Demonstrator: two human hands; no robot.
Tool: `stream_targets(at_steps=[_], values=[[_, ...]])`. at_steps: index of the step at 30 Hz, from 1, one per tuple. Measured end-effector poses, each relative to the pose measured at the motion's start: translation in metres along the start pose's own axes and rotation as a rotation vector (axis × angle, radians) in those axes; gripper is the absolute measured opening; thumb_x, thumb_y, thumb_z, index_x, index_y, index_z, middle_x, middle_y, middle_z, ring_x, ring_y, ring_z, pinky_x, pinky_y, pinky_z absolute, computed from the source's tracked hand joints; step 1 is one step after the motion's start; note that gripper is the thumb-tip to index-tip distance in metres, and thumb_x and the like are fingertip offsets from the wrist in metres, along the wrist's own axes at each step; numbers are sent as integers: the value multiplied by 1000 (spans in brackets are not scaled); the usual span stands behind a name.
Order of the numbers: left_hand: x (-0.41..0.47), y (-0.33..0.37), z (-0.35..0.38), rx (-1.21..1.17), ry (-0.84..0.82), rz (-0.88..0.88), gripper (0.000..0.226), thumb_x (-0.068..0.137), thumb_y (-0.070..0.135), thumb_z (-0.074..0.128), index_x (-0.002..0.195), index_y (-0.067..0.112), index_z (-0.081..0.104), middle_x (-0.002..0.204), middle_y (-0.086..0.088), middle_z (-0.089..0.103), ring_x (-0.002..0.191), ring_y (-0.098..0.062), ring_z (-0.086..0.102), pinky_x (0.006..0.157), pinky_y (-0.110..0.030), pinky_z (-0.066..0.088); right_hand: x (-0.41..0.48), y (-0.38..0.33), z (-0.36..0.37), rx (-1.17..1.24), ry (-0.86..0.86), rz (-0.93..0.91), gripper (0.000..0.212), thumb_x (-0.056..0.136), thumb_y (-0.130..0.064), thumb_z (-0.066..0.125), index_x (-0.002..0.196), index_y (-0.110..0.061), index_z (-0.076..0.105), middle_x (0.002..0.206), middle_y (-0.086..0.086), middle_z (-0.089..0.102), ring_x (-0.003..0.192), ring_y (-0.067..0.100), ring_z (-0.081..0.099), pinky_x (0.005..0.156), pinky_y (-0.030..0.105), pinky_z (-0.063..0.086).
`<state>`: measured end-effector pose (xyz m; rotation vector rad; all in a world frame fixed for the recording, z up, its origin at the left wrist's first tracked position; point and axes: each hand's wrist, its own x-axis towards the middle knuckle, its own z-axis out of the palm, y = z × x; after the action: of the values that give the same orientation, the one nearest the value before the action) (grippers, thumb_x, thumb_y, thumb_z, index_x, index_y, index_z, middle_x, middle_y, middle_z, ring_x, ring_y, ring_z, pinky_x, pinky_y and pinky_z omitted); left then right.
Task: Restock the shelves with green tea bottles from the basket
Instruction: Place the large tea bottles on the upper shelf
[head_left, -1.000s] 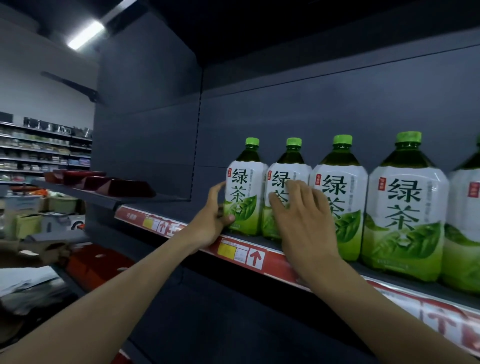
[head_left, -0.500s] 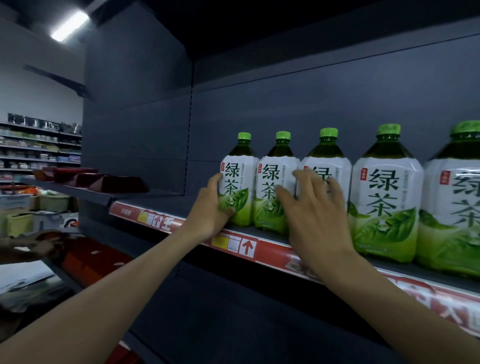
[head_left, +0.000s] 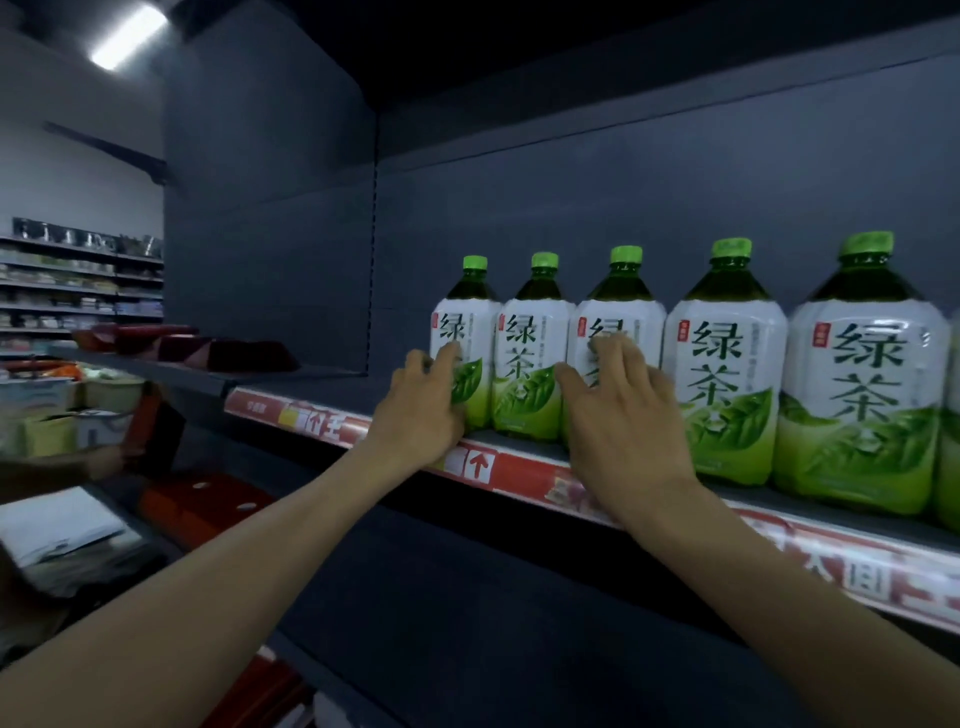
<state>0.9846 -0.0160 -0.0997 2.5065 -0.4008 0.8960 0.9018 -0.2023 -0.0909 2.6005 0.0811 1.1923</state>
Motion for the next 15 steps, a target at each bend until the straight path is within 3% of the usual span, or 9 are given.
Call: stream_targets(at_steps=[3,5,7,11,15], values=[[-42,-2,-23,243,60,68,59,89,23,54,143,18,34,127,-15,40,112,-37,43,86,-47,46,-14,-23,-5,93,52,-26,45,70,-13,71,115,-11,65,120,22,53,115,41,50,84,46,46],[-88,-14,-38,368,67,79,55,87,27,55,139,16,41,128,-16,43,113,-39,45,85,-49,47,-31,-53,-10,246,51,-79,34,74,-17,69,107,-7,65,110,24,55,102,43,54,79,46,47],[-144,-32,-54,446,27,24,52,86,31,53,134,16,46,127,-17,45,114,-41,46,84,-50,48,-55,-90,-15,443,-1,-155,31,83,-22,63,111,-8,63,113,23,55,103,43,54,82,48,48],[-276,-87,-81,547,-101,-240,42,86,31,49,125,15,52,122,-18,48,110,-40,48,83,-49,48,-116,-179,-11,804,-239,-343,30,96,-29,53,122,-16,60,124,14,53,106,35,54,83,44,49],[-411,-146,-92,521,-242,-592,37,89,33,48,120,14,54,116,-18,50,106,-39,53,82,-47,49,-192,-286,6,1056,-451,-408,20,90,-23,56,103,-13,68,106,13,64,94,34,60,77,42,52]])
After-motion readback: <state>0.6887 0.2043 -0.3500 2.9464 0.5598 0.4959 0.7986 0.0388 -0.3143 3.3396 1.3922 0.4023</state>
